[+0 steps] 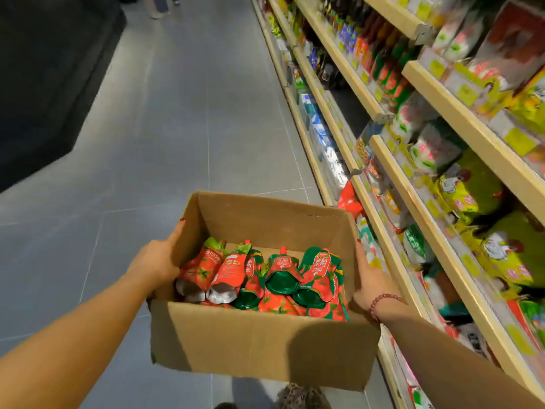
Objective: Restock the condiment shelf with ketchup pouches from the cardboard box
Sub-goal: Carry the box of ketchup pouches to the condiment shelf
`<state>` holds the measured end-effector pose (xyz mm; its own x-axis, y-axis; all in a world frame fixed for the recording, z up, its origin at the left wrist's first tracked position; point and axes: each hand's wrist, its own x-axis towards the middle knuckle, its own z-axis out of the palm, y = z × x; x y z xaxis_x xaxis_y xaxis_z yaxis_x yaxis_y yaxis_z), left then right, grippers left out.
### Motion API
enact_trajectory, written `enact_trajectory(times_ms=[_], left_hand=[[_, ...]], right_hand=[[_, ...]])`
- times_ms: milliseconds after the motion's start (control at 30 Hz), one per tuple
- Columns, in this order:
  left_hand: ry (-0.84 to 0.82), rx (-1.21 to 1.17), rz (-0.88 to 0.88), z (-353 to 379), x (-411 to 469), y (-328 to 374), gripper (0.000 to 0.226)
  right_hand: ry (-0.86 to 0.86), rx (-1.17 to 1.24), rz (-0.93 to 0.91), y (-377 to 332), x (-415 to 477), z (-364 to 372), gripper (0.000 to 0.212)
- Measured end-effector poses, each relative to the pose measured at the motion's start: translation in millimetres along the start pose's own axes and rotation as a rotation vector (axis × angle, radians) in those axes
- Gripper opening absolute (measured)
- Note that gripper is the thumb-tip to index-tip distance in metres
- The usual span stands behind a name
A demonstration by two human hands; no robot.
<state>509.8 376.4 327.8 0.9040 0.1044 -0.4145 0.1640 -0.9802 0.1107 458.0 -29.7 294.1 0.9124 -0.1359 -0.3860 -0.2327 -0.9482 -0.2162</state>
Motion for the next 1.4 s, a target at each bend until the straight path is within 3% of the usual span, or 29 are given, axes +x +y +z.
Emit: enact_trajectory(times_ms=[400,867,1133,1267,1400], left_hand=[[-0.009,-0.14,-0.047,-70.3,180.1,32.8,0.104],[-0.08,-0.016,0.099,-181.2,465.9,71.4,0.106],[-0.124,0.063,0.13,-227.9,620.0,127.9,0.105],[-0.12,0.085,0.223,-255.9,690.9,157.5,0.107],[-0.139,0.129,0.315,-281.4,767.0,188.2,0.109]], right_hand=[[-0.029,-0.1,-0.014,-49.7,211.0,-85.1,0.106],[-0.086,-0.005,0.09,-113.9,439.3,-148.8,0.109],[-0.072,0.118,0.176,-120.6,576.4,-182.1,0.11],[-0.062,0.082,0.281,-125.2,622.6,-201.7,0.109],[-0.02,0.215,0.395,-133.1,661.1,-203.0,0.102]])
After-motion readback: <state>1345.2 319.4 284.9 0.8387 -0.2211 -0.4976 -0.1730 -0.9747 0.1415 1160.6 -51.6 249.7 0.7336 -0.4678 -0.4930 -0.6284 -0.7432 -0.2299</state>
